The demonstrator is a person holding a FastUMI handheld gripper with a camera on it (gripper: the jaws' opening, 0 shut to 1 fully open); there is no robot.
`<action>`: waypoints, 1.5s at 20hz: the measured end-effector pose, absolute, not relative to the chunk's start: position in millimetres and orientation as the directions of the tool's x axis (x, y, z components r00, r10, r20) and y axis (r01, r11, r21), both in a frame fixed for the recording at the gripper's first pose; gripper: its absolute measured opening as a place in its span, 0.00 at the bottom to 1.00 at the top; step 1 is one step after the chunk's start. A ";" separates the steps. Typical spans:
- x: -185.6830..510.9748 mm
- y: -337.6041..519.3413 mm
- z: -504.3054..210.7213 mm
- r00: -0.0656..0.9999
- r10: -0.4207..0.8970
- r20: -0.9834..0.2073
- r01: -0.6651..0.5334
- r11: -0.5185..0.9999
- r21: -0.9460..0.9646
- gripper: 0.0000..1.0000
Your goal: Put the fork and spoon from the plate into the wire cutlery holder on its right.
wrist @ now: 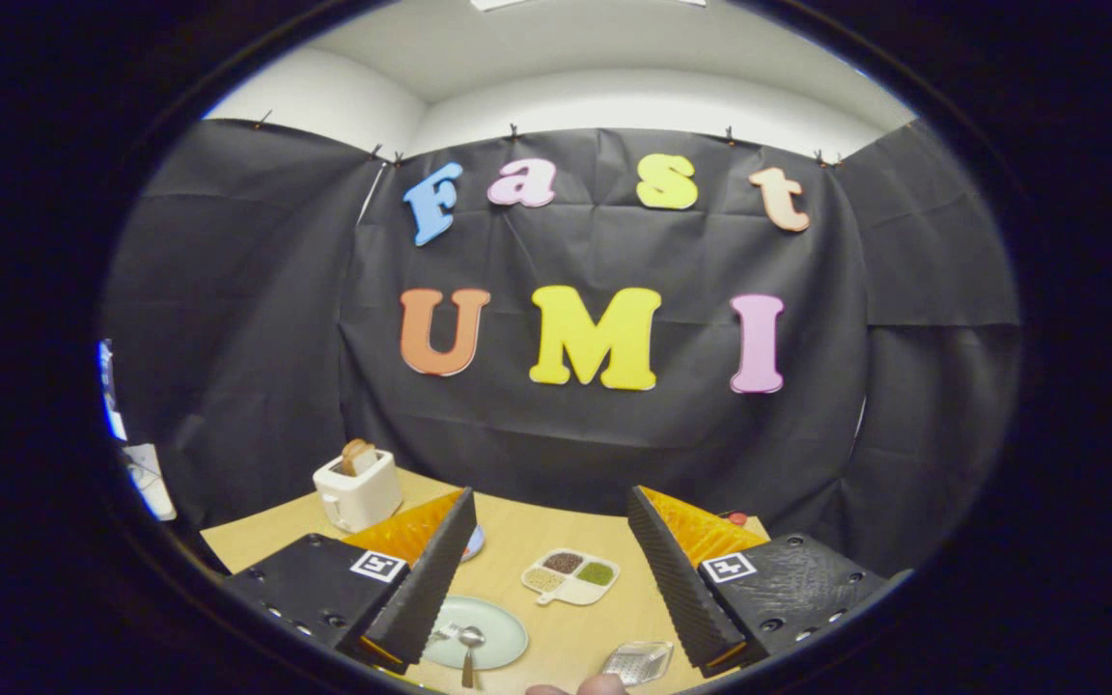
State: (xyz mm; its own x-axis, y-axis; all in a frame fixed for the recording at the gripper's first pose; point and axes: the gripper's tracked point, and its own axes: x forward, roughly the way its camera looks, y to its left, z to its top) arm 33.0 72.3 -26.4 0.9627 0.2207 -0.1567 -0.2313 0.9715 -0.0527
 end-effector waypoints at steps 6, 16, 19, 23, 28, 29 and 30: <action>28.1 121.8 -111.0 0.857 0.321 -0.402 -0.401 0.907 -0.131 0.95; -17.7 138.8 -280.7 0.487 0.238 -0.840 -0.493 0.869 -0.040 0.96; -32.2 139.0 -316.2 0.355 0.204 -0.913 -0.461 0.887 0.019 0.96; -44.7 137.0 -353.1 0.200 0.155 -0.967 -0.363 0.929 0.074 0.96; -48.0 132.8 -380.8 0.107 0.118 -0.987 -0.345 0.936 0.074 0.75; -46.4 132.9 -381.6 0.104 0.113 -0.988 -0.352 0.933 0.070 0.67; -44.9 133.3 -383.3 0.102 0.108 -0.989 -0.356 0.932 0.065 0.60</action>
State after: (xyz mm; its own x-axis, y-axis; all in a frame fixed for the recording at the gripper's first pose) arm -44.9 133.3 -383.3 0.1020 0.1081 -0.9889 -0.3560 0.9322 0.0652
